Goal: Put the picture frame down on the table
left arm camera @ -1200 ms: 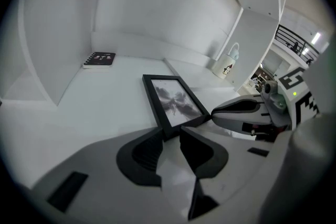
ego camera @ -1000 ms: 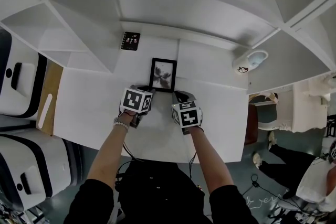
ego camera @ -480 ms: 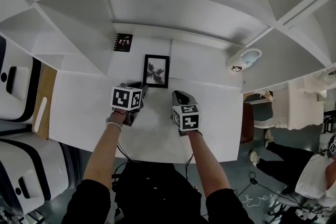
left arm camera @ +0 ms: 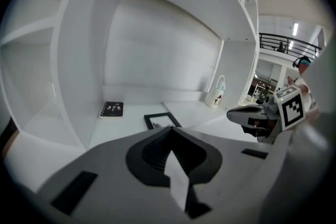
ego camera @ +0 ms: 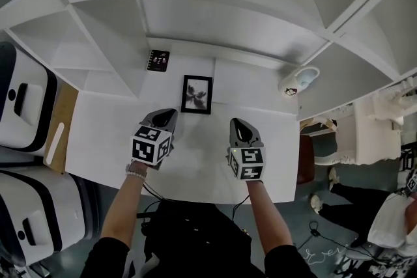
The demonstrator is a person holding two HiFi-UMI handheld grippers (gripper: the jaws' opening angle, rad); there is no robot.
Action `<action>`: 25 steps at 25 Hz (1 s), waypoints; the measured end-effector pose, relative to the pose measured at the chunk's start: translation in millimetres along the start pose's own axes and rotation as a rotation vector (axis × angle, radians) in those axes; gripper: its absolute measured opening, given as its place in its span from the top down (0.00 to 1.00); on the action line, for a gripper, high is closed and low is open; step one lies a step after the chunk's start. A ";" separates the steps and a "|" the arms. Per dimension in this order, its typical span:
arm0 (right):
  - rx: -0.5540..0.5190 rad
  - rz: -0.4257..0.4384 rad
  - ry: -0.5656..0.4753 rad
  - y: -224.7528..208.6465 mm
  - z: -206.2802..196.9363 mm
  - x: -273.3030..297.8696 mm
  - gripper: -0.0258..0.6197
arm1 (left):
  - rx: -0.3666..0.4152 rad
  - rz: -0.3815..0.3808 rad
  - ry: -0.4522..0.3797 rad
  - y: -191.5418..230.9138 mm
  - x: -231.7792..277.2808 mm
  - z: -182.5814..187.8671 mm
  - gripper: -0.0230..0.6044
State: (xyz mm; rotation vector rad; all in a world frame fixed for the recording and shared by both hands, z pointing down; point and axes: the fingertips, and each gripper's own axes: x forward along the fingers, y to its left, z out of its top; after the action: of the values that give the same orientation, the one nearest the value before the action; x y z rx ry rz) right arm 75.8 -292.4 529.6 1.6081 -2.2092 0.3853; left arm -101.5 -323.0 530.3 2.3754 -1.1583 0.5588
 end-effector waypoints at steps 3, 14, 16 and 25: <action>-0.045 -0.002 -0.071 6.7 25.4 -20.2 0.96 | 0.092 0.006 -0.062 -13.8 -23.5 20.8 0.96; -0.102 0.027 -0.264 42.3 83.1 -100.6 0.96 | 0.268 0.000 -0.302 -79.1 -105.4 93.2 0.96; -0.113 0.004 -0.293 44.5 90.5 -110.3 0.96 | 0.282 0.002 -0.324 -84.2 -118.9 102.0 0.96; -0.081 -0.012 -0.414 50.6 133.0 -151.2 0.96 | 0.263 0.041 -0.366 -104.9 -165.8 105.1 0.96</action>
State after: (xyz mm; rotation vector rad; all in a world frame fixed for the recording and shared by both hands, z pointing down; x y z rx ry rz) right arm 50.2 -206.3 342.5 1.7826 -2.4692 -0.0491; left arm -93.9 -217.5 334.5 2.7681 -1.3595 0.3104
